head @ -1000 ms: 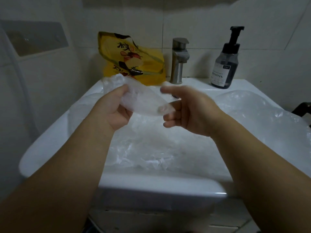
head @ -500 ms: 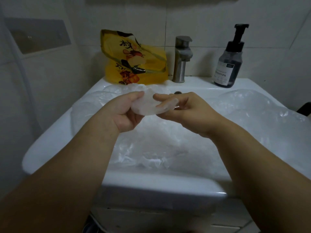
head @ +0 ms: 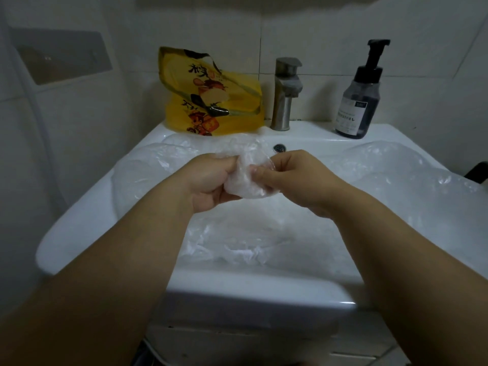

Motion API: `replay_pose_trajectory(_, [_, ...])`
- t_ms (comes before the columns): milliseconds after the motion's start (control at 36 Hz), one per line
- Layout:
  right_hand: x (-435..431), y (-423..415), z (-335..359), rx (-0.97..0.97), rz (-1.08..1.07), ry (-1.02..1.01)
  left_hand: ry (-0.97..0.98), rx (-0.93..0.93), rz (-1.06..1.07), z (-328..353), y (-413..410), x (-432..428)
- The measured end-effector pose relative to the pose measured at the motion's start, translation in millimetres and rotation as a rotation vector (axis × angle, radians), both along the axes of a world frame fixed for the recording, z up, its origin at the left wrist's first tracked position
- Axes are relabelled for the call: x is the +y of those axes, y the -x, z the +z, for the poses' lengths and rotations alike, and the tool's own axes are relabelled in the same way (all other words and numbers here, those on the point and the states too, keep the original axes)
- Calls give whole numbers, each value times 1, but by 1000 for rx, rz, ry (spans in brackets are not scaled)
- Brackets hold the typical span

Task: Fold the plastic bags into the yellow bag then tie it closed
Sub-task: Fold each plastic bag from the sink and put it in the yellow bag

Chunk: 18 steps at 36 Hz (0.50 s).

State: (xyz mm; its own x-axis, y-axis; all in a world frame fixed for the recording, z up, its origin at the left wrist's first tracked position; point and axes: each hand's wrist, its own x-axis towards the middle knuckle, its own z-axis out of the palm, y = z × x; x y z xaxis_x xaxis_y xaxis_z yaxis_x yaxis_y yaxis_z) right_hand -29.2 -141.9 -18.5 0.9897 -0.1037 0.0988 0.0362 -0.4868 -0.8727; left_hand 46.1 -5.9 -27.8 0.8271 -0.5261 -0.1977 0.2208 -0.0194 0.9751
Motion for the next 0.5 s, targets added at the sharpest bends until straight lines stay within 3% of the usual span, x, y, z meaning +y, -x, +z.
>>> replay_pose_trajectory(222, [-2,-7,-4,9,-176,-46,51,-14,-122,3,3,-1])
replay_pose_trajectory(361, [-7,-9,-4,146,-130,-252,141,11,-201,5,4,2])
replay_pose_trajectory(500, [-6,-8,-7,92,-75,-282,82,2,-171,1,2,0])
